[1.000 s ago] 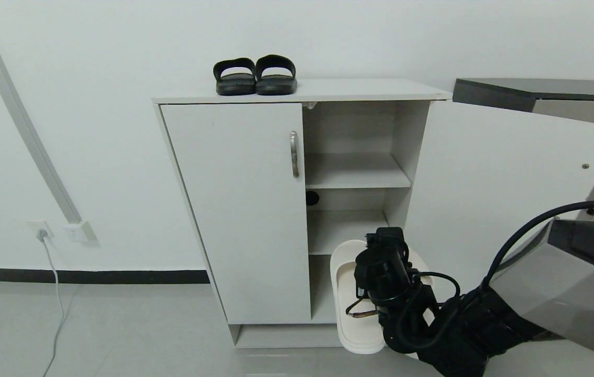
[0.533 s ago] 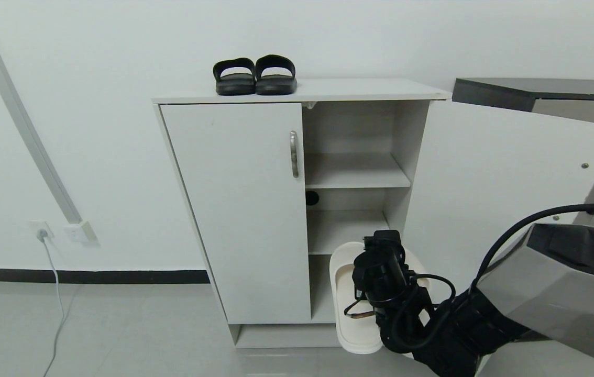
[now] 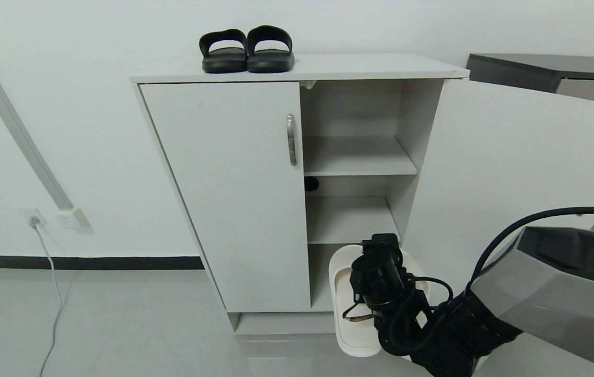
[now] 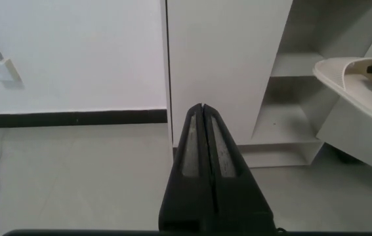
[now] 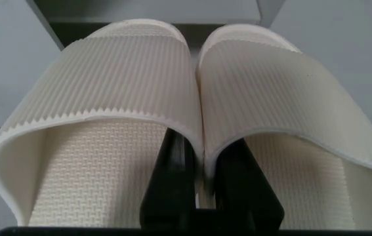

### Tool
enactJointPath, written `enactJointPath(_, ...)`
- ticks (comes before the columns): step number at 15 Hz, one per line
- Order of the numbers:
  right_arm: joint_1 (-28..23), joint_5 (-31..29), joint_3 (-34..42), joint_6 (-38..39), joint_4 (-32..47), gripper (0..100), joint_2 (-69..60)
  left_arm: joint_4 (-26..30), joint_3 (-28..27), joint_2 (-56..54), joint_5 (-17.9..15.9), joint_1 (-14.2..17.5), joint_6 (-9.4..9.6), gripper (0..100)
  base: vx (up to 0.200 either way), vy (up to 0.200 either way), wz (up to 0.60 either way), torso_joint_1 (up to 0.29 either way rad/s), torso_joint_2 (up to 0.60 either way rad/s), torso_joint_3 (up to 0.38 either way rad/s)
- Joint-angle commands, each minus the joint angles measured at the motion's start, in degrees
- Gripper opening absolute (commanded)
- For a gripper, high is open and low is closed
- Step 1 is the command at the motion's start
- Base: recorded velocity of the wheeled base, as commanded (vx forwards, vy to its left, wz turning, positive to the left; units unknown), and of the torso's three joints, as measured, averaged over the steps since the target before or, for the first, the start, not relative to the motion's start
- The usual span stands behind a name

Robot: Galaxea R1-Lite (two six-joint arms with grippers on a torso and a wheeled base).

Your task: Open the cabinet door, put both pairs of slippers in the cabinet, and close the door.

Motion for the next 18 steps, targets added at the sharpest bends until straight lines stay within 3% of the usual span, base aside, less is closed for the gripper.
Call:
enactJointPath(1,0.0,0.0,0.0,0.0,0.0,0,0.3,0.0,0.0,0.1,0.0,0.0,-0.05,0,0.0,0.0,0.0,0.007,0.0,-0.193)
enactJointPath(14,-1.4,0.0,-0.7,-1.0,-4.6,0,5.1,0.0,0.0,0.1,0.0,0.0,0.04,0,0.0,0.0,0.0,0.004,0.0,-0.187)
enactJointPath(16,-2.1,-0.1,-0.3,-3.2,-10.6,0,6.1,0.0,0.0,0.1,0.0,0.0,0.04,0,0.0,0.0,0.0,0.0,0.0,0.0)
enactJointPath(18,-2.1,0.1,3.3,-9.5,-24.4,0,6.3,0.0,0.0,0.1,0.0,0.0,-0.05,0,0.0,0.0,0.0,0.0,0.0,0.0)
